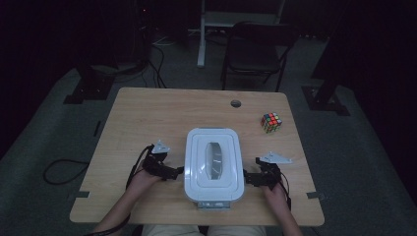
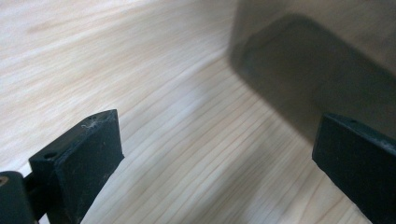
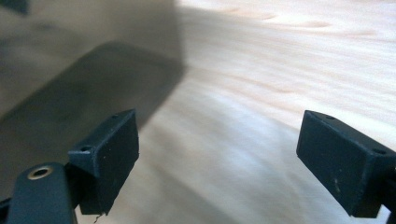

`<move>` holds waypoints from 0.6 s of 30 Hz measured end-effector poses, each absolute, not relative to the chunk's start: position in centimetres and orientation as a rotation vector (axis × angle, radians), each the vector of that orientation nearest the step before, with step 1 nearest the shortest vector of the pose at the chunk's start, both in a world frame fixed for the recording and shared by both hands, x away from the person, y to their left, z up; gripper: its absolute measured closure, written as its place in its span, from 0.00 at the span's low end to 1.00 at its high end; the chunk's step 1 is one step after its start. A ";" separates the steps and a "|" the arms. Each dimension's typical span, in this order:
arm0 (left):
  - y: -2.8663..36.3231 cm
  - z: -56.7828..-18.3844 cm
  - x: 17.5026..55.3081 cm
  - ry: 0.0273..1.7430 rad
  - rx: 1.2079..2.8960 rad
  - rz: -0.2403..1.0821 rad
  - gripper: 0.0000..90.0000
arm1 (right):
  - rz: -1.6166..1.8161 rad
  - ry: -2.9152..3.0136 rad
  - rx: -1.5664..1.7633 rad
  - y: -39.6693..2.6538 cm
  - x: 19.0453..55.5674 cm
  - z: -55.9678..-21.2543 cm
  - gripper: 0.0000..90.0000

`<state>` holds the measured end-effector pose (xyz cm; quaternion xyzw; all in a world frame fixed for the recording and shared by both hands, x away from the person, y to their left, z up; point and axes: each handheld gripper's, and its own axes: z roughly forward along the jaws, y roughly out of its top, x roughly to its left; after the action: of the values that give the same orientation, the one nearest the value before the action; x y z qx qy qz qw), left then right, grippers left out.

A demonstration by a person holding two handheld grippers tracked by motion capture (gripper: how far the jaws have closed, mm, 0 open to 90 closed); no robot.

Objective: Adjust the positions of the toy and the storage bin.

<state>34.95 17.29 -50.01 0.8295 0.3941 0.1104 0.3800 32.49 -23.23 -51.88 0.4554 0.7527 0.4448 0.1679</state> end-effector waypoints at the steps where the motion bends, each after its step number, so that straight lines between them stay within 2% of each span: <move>1: 17.7 -50.0 34.9 1.013 2.118 0.285 0.03 | 1.272 2.118 1.298 -23.6 32.7 -51.8 0.14; 10: 21.0 -51.1 34.6 1.105 2.126 0.349 0.03 | 1.325 1.899 1.378 -27.9 35.7 -50.1 0.14; 18: 23.1 -51.4 33.1 1.172 2.107 0.419 0.03 | 1.341 1.801 1.496 -30.6 40.0 -48.9 0.14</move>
<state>33.08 23.08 -51.41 0.8095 0.4504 0.1609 0.3404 40.01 -30.60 -48.88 0.5409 0.6512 0.4847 0.2199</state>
